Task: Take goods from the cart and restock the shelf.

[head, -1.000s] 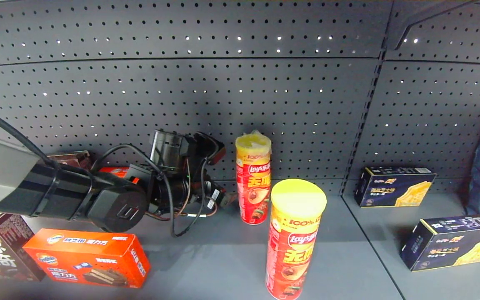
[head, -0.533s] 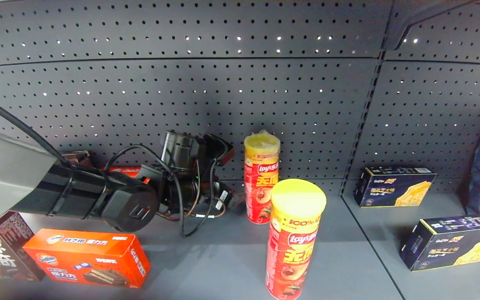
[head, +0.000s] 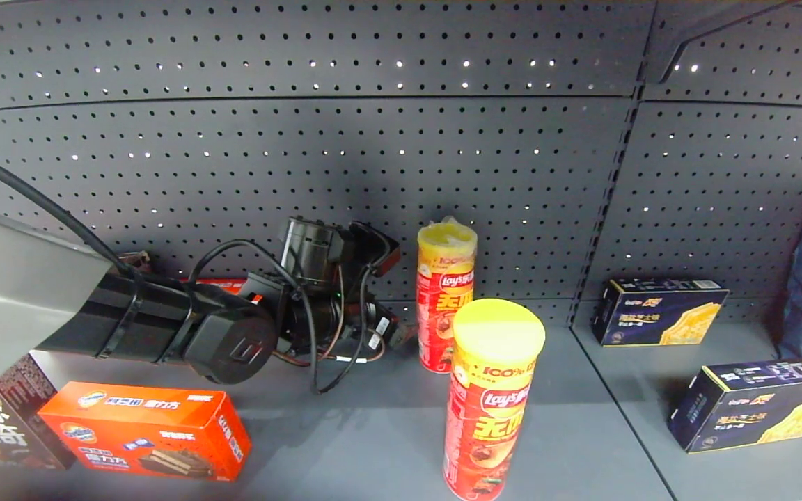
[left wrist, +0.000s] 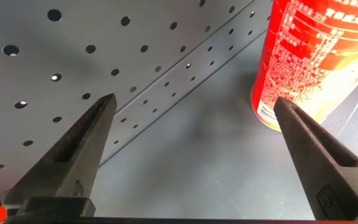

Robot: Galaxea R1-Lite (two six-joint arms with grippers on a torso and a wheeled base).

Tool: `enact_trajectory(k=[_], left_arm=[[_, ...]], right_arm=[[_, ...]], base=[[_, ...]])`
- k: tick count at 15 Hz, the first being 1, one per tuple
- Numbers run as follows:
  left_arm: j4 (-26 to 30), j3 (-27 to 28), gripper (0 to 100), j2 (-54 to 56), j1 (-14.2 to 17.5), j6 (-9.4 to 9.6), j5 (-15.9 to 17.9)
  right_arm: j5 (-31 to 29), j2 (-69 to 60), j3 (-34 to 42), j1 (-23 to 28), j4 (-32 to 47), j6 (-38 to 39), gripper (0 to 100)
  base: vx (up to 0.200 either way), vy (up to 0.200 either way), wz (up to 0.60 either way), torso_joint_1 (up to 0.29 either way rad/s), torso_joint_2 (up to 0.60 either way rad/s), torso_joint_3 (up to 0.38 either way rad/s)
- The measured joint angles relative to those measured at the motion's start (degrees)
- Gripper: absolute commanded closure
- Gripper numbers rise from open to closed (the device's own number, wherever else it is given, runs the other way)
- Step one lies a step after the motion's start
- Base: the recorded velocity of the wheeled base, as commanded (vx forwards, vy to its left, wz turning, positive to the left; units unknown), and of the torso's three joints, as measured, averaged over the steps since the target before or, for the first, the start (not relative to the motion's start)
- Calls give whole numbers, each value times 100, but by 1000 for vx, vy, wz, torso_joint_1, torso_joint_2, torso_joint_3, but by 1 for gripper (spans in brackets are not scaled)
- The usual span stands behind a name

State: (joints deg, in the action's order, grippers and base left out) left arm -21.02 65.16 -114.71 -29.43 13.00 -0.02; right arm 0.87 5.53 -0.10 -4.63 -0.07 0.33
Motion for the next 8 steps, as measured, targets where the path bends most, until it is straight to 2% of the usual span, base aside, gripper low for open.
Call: enact_trajectory(k=[8], left_arm=[[-106, -129, 0, 9, 107, 5, -68]], right_arm=[[0, 0, 0, 0, 0, 2, 0]], base=[[0, 0, 0, 0, 0, 0]])
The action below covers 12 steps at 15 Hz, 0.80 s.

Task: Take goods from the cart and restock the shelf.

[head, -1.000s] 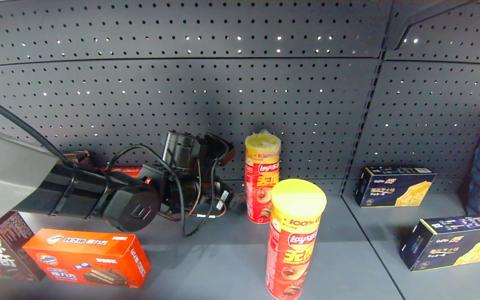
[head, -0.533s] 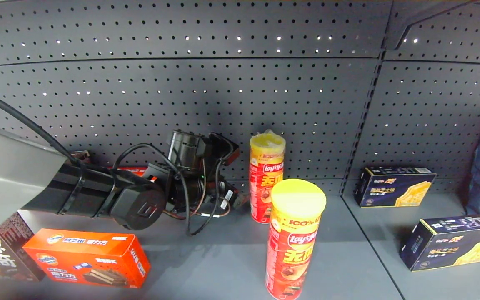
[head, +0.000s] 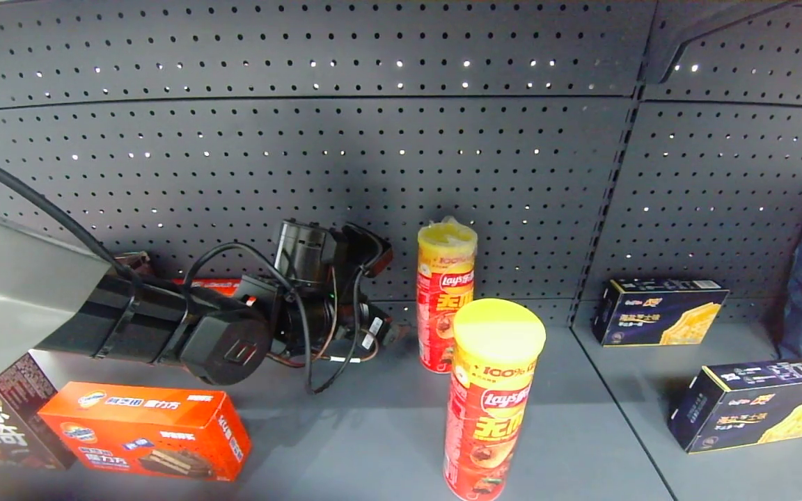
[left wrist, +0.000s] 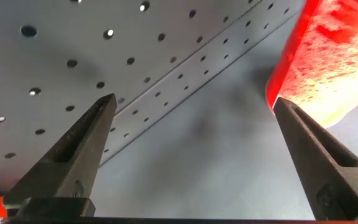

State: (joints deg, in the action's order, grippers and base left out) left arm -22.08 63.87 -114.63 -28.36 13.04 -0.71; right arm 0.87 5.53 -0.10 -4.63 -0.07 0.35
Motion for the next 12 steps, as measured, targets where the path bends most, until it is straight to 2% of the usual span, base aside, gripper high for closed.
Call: enact_trajectory(k=[8, 12], left_arm=[[112, 41, 0, -23, -124, 12, -30], [388, 344, 0, -108, -199, 0, -27]], right_arm=[[0, 0, 0, 0, 0, 0, 0], [0, 0, 0, 0, 0, -2, 0]], base=[[0, 0, 0, 0, 0, 0], [0, 0, 0, 0, 0, 0]])
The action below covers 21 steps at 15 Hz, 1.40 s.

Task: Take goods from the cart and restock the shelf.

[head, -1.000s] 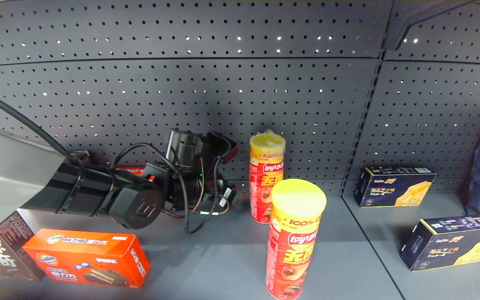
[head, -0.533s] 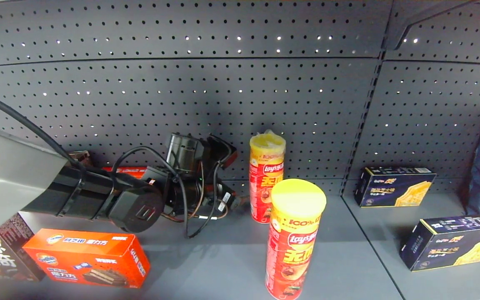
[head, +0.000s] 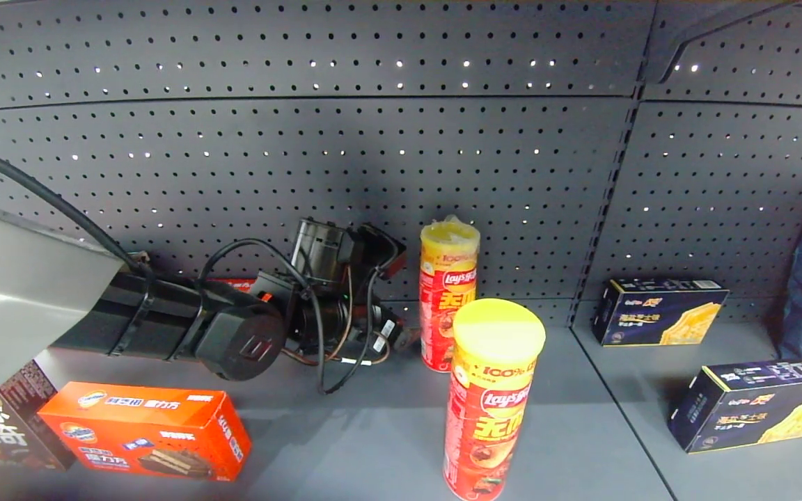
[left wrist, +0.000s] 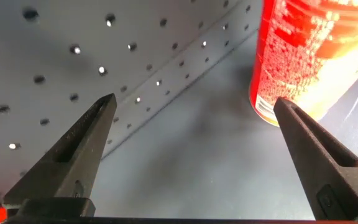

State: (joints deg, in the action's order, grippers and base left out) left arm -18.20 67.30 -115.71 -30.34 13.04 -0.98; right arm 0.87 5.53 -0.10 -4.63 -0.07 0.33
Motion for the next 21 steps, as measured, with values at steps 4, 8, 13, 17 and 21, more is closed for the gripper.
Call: enact_trajectory(k=[4, 8, 13, 17, 21], left_arm=[[-9, 85, 0, -60, -39, 0, 2], [-257, -71, 0, 66, 41, 6, -48], [-148, -479, 0, 987, 185, 12, -79], [30, -1467, 0, 2434, 413, -60, -197], [61, -2304, 0, 3853, 1006, -95, -316]], right_arm=[[0, 0, 0, 0, 0, 0, 0], [0, 0, 0, 0, 0, 0, 0], [0, 0, 0, 0, 0, 2, 0], [0, 0, 0, 0, 0, 2, 0], [0, 0, 0, 0, 0, 2, 0]], base=[[0, 0, 0, 0, 0, 0], [0, 0, 0, 0, 0, 0], [0, 0, 0, 0, 0, 0], [0, 0, 0, 0, 0, 0], [0, 0, 0, 0, 0, 0]])
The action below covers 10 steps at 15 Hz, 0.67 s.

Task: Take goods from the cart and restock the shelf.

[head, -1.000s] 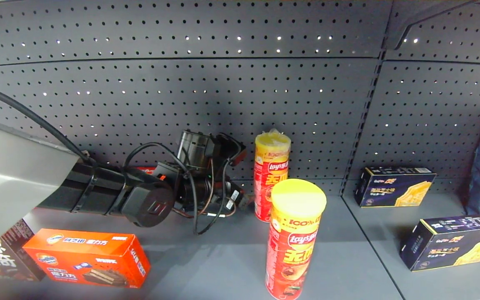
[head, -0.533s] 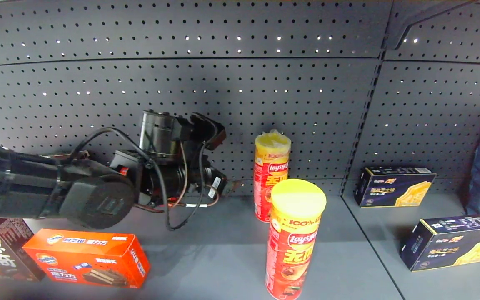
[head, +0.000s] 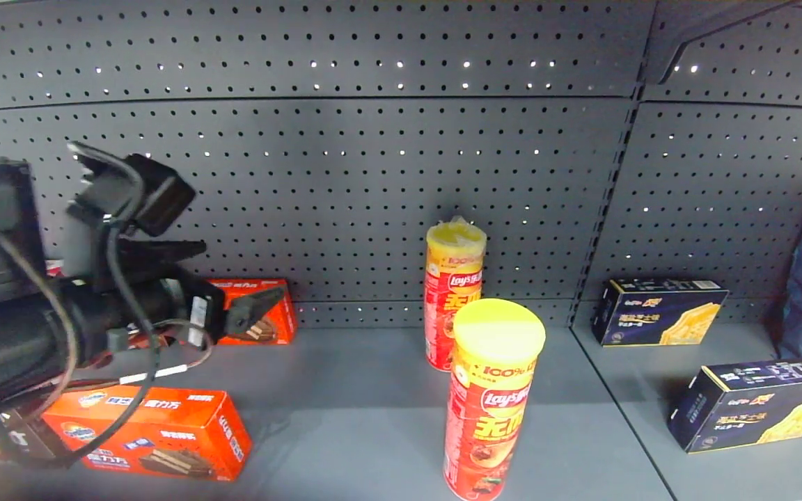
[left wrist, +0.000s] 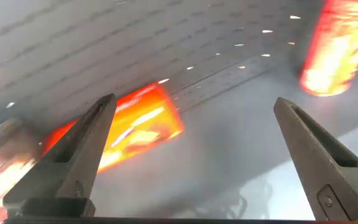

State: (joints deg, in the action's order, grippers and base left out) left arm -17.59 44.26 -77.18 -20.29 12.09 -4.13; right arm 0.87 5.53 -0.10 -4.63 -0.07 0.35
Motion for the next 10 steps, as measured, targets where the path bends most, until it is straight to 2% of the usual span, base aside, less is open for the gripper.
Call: enact_trajectory(k=[2, 6, 8, 10], left_arm=[[-9, -441, 0, 640, 304, -11, -16], [-4, -1185, 0, 1657, 444, 16, -98], [24, -1598, 0, 2194, 458, 24, -484], [41, -1805, 0, 2556, 469, 28, -679]], right_arm=[[0, 0, 0, 0, 0, 0, 0], [-5, 6, 0, -2, 0, 9, 0], [-5, 17, -9, -24, -71, 22, 0], [46, 227, -428, -54, 12, 115, 0]], base=[[0, 0, 0, 0, 0, 0], [0, 0, 0, 0, 0, 0], [0, 0, 0, 0, 0, 0], [0, 0, 0, 0, 0, 0]])
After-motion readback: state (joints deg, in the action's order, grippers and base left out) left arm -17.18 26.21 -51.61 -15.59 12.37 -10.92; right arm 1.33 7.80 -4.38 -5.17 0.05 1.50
